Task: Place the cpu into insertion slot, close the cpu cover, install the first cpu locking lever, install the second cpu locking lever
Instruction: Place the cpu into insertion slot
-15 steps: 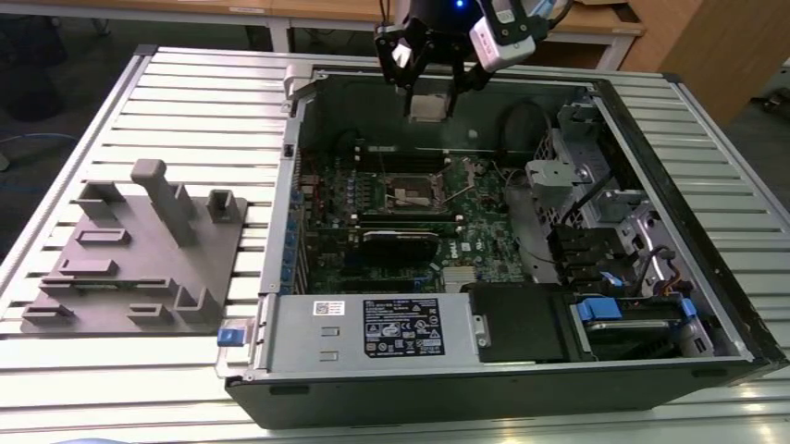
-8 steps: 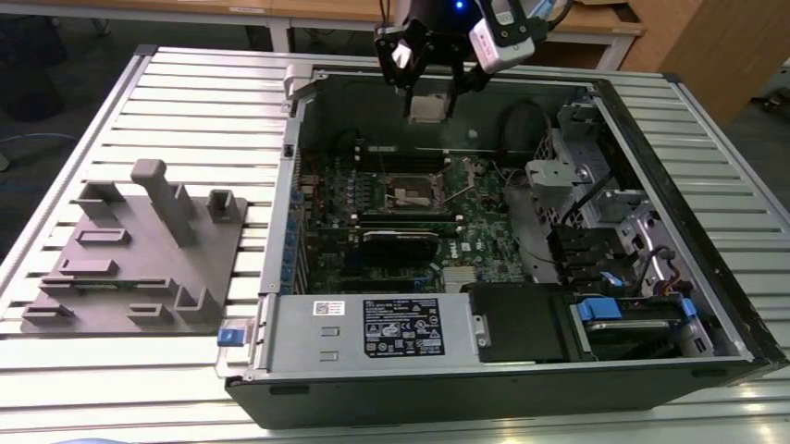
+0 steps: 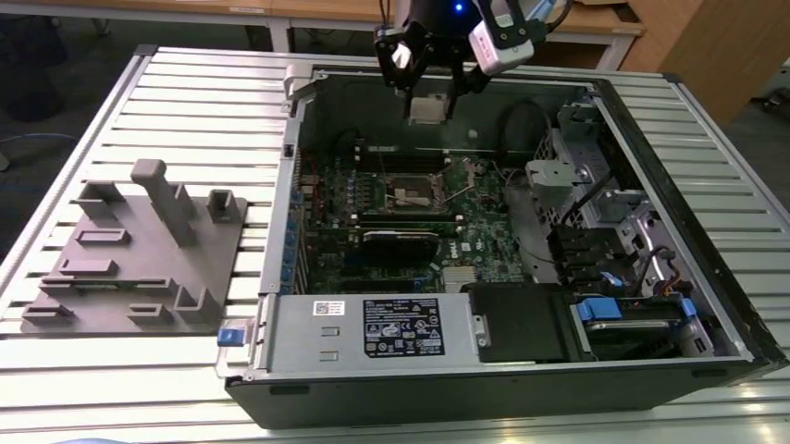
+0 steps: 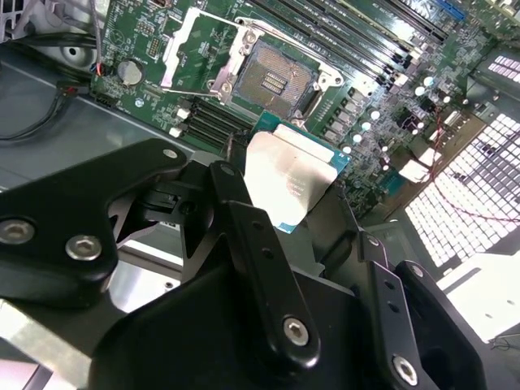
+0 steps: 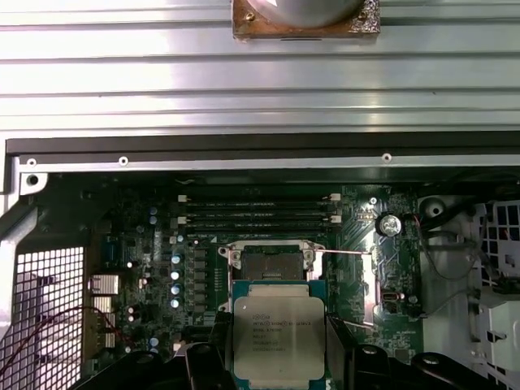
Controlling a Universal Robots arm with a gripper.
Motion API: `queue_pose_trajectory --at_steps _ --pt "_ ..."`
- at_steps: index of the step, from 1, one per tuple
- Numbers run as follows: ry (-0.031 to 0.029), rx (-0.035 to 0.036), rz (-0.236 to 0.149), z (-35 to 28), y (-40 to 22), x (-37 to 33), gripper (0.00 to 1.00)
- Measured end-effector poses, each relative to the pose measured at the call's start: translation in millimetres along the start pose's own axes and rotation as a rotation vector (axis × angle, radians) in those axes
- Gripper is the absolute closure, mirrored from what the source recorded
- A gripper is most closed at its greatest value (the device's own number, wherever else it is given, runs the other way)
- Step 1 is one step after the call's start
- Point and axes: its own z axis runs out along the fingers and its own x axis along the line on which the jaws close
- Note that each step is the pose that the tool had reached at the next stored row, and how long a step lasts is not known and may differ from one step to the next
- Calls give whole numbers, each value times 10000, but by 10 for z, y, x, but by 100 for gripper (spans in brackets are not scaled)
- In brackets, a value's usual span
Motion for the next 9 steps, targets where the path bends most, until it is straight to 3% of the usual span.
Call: queue_pose_trajectory --at_steps 9 --pt "1 1 0 45 -4 -1 46"
